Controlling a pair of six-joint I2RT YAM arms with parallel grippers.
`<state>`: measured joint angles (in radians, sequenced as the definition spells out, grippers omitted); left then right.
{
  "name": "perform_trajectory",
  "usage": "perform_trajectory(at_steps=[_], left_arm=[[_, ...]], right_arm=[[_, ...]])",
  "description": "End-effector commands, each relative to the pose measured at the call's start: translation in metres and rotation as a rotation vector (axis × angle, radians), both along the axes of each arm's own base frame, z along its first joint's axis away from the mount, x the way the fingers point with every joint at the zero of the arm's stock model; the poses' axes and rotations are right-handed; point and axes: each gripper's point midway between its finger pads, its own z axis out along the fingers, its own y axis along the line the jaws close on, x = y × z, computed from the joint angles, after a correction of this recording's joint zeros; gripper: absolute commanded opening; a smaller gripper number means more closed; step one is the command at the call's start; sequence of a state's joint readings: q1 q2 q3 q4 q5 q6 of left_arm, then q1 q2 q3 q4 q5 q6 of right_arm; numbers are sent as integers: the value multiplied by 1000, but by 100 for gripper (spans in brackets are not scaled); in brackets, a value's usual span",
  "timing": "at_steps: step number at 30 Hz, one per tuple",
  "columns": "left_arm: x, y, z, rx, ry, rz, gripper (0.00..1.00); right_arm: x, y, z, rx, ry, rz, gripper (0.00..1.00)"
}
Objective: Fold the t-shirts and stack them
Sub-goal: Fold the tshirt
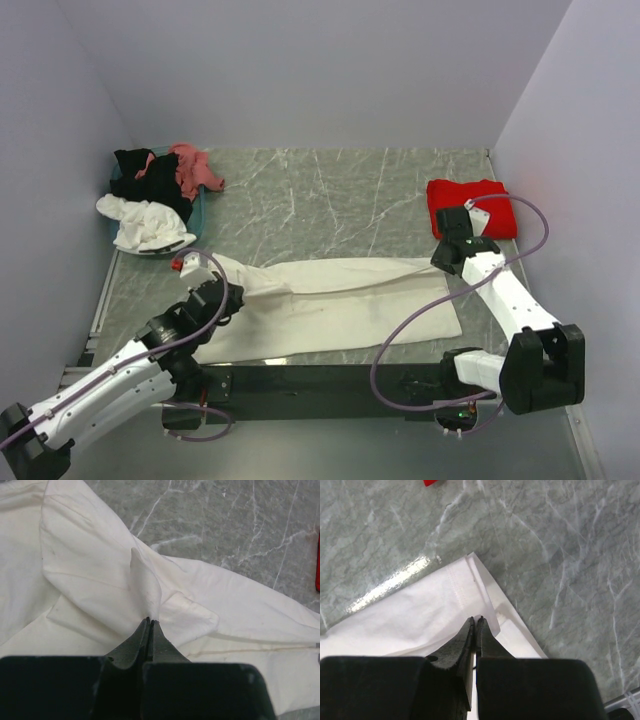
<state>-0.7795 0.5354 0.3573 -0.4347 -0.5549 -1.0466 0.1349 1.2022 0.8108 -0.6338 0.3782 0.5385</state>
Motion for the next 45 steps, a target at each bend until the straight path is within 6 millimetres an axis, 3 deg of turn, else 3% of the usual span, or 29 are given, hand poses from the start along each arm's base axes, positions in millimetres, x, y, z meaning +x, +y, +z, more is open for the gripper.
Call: perform_trajectory(at_steps=[1,11,19,22,23,26,27,30,33,35,38,41,45], left_arm=[[-2,4,20,-40,-21,29,1],[-12,1,14,-57,16,-9,1],[-20,-2,8,-51,59,-39,1],[-22,-4,4,-46,79,-48,11],[-23,-5,4,-44,85,-52,24],[-27,-6,5,-37,99,-54,46],[-27,-6,8,-43,95,-52,50],[-26,-4,23,-41,67,-50,59],[-21,-3,43,-35,23,-44,60],[-17,-4,46,-16,11,-47,63],[-9,-11,43,16,14,-55,66],[-2,-16,34,61,34,-54,70],[10,-9,28,149,36,-2,77]], right_arm=[[-8,1,5,-11,-14,-10,0],[-19,10,-2,-19,23,-13,0],[-25,-6,2,-76,19,-111,0],[-25,-9,0,-94,26,-141,0],[-25,-10,-2,-107,34,-144,0],[-25,-7,-3,-112,32,-135,13],[-25,-4,-1,-114,24,-124,30],[-27,0,16,-141,-25,-106,49],[-29,0,46,-181,-93,-93,55],[-27,1,65,-170,-148,-74,57],[-23,17,75,-98,-192,23,59],[-13,49,69,19,-237,158,59],[-1,109,57,173,-266,335,61]])
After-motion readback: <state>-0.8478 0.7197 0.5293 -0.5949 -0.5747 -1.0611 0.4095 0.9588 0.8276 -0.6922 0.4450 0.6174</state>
